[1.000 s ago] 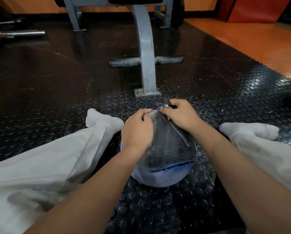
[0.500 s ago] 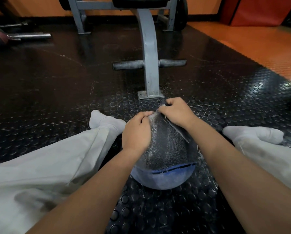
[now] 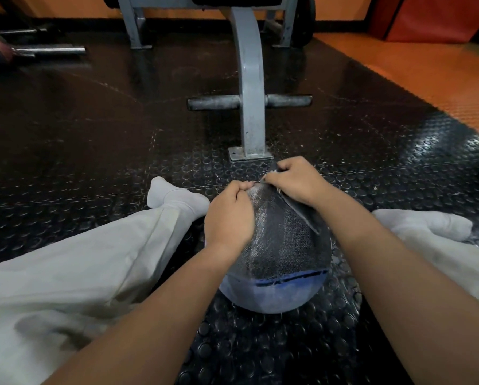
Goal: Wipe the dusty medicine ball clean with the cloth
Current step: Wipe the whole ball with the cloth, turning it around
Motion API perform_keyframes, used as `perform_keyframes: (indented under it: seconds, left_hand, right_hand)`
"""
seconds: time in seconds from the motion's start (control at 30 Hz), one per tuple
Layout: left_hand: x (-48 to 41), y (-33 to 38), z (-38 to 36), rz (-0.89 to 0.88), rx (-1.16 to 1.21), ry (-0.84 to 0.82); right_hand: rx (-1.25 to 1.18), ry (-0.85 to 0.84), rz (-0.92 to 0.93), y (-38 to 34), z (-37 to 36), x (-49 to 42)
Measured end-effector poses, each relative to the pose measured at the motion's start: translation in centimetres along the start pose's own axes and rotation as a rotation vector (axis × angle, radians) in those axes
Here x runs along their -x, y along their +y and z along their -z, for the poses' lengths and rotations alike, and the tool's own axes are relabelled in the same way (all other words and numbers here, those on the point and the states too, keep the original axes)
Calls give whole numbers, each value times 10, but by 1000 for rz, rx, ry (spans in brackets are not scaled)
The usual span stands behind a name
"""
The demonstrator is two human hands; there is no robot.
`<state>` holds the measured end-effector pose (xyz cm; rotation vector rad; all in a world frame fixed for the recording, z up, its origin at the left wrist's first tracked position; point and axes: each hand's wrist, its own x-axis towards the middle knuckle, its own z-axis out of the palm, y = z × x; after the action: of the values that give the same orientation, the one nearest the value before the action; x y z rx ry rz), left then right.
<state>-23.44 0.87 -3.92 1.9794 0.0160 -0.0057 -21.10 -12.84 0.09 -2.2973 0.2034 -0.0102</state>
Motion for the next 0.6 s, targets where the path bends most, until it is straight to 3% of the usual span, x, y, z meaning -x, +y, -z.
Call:
perform_keyframes:
  seconds: [0.17,0.33,0.4,0.47,0.6]
  left_hand:
    - [-13,4,-2,25,4,-11]
    - [-23,3,-2,42,77,-59]
    - [-22,3,0,38,103,-89]
    - [-18,0,2,23,181,-116]
    - [4,-10,-5,-102,247,-132]
  right_hand:
    - [66,48,68,3,-3,15]
    - [127,91,432,11,-8,57]
    - [119,73,493,18,-4,60]
    - [42,60,408,24,3,49]
    - [-164,39,42,28,14,21]
